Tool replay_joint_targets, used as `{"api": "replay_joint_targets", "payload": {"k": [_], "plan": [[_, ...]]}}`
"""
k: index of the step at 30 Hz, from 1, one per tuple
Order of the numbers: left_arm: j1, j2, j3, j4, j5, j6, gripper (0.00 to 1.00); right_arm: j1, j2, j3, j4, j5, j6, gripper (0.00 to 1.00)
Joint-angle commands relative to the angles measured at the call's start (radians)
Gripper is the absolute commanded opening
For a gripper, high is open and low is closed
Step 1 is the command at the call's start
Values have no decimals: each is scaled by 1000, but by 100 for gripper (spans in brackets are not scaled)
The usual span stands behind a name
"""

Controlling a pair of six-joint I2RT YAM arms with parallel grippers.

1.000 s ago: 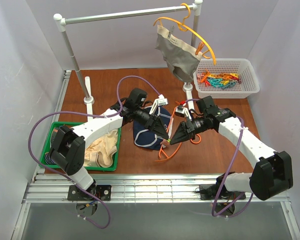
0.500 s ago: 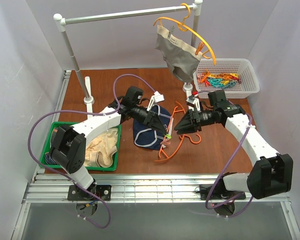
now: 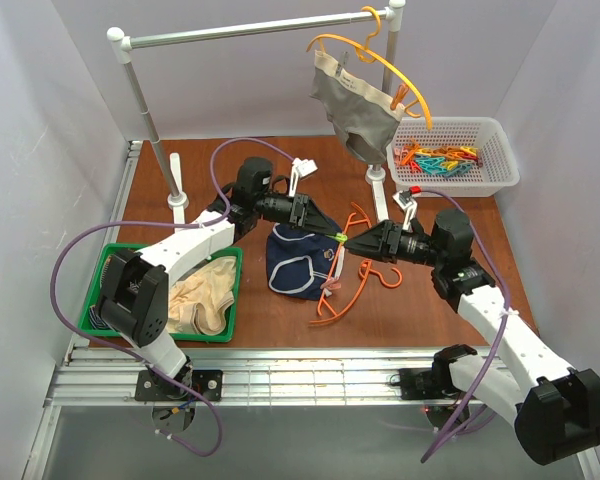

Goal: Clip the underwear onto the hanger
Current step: Open the clamp.

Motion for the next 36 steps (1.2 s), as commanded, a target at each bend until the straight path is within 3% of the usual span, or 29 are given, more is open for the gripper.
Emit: {"api": "replay_joint_targets", "payload": {"k": [1,4,12,36], "plan": [[-4,-57,-16,142,-8,-135,0,44,-15,-24,321,132,143,62],[-3,-57,-42,270,29,-231,0,44,3,-44,394,152,170,62],[-4,-86,-65,330,41,-264,0,47,26,-67,417,158,161,62],[-3,-118,-79,349,33,-268,0,48,-1,-67,374,223,106,63]]}}
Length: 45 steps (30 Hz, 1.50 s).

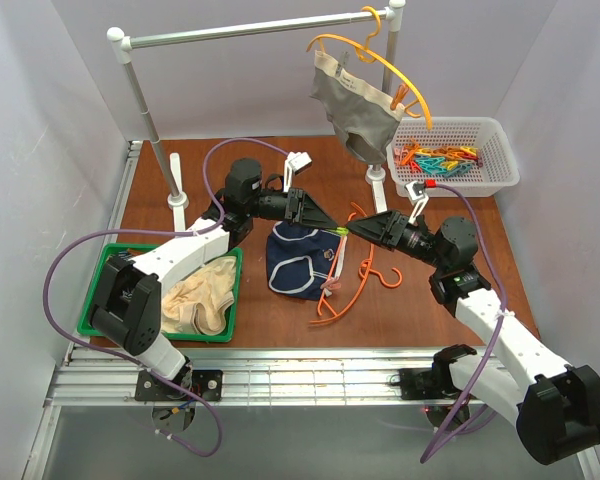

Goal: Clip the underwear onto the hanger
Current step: Open the clamp.

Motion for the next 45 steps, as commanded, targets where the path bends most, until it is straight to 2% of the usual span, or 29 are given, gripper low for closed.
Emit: {"api": "replay_joint_targets", "payload": {"k": [1,15,25,38,44,45], "plan": [[-5,-56,3,19,20,7,0,3,2,0,0,15,-28,63],[-3,-46,6,22,19,6,0,60,59,41,-1,6,-30,58],[-5,-42,4,39,28,-3,0,69,40,24,5,28,-23,45],[-8,-37,-28,172,51,-77,0,80,77,23,131,31,35,38],[-6,-34,-34,193,52,-91,0,93,77,13,144,38,46,28],[-8,-34,-34,194,52,-92,0,93,77,13,144,38,47,22]]}}
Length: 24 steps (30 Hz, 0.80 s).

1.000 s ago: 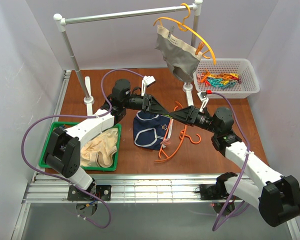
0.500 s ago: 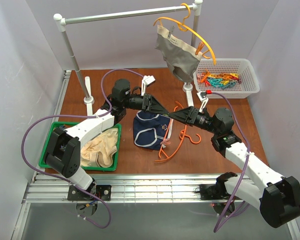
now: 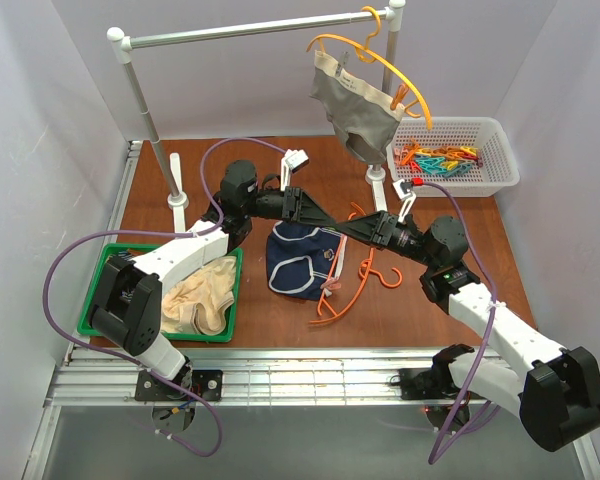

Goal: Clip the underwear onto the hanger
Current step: Open the clamp.

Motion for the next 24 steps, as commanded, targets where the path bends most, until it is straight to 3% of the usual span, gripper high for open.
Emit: {"api": "replay_joint_targets", "payload": {"k": [1,3,9,10,11,12,20,23,24], "plan": [[-8,-29,-5,52,35,-13,0,9,6,3,32,21,1,19],[-8,-31,-3,52,33,-13,0,9,6,0,35,23,4,12],[-6,-26,0,49,19,-12,1,16,0,-20,41,21,22,5],[-8,-22,1,50,13,-12,6,17,-3,-24,41,21,25,4],[-6,-19,3,53,12,-16,20,17,-4,-29,41,24,31,3],[-6,-19,3,59,9,-21,26,16,-6,-41,40,27,33,1],[9,-23,-14,69,-16,-30,53,16,-32,-78,37,75,22,1],[50,-29,-26,-63,-57,66,61,10,-38,-81,-26,107,-16,1],[81,-39,-19,-221,-123,115,61,3,-34,-83,-58,116,-59,1]]}}
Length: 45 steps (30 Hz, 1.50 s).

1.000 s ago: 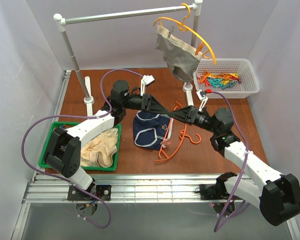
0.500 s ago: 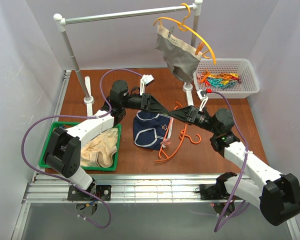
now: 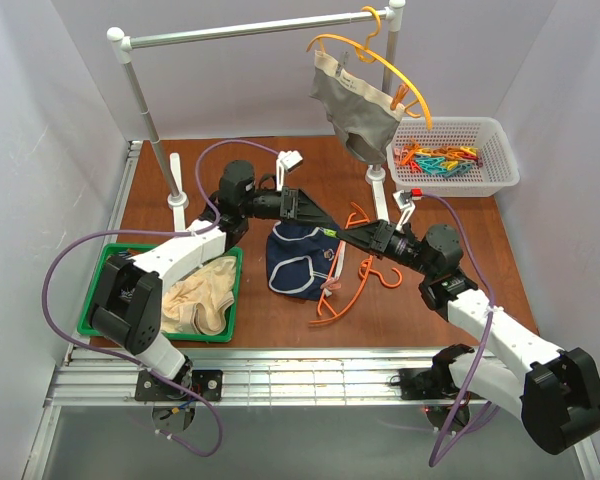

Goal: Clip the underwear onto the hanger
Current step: Open the clamp, then clamp the underwear onto the hanger.

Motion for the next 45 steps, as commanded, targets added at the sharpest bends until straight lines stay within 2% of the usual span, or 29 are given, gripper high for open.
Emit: {"api": "replay_joint_targets", "payload": {"k": [1,2,3,4,6,10,18,22,23,24,28,36,45], "plan": [[70,-46,35,-325,-144,256,62,-12,-10,-7,-89,67,-103,1],[76,-46,62,-422,-204,326,62,-13,-5,-8,-118,81,-132,1],[78,-29,91,-593,-311,401,62,-15,4,-11,-173,99,-175,1],[76,-20,118,-644,-359,478,62,-17,10,-16,-189,128,-197,1],[78,17,152,-713,-428,517,61,-32,39,-24,-232,145,-226,1],[70,107,172,-730,-445,523,57,-62,107,-30,-283,175,-328,1],[-14,309,371,-828,-518,604,51,-211,271,-31,-284,144,-442,1],[-30,388,412,-840,-504,610,48,-224,374,-1,-278,109,-490,1],[-42,424,428,-846,-499,621,41,-224,447,15,-237,97,-500,1],[-45,433,429,-847,-499,621,41,-225,466,15,-223,96,-500,1],[-64,441,426,-892,-528,662,21,-230,547,44,-171,73,-496,1],[-119,409,331,-917,-607,710,26,-239,667,114,-108,58,-484,1],[-157,435,338,-937,-663,701,30,-239,747,153,-68,35,-465,1]]}}
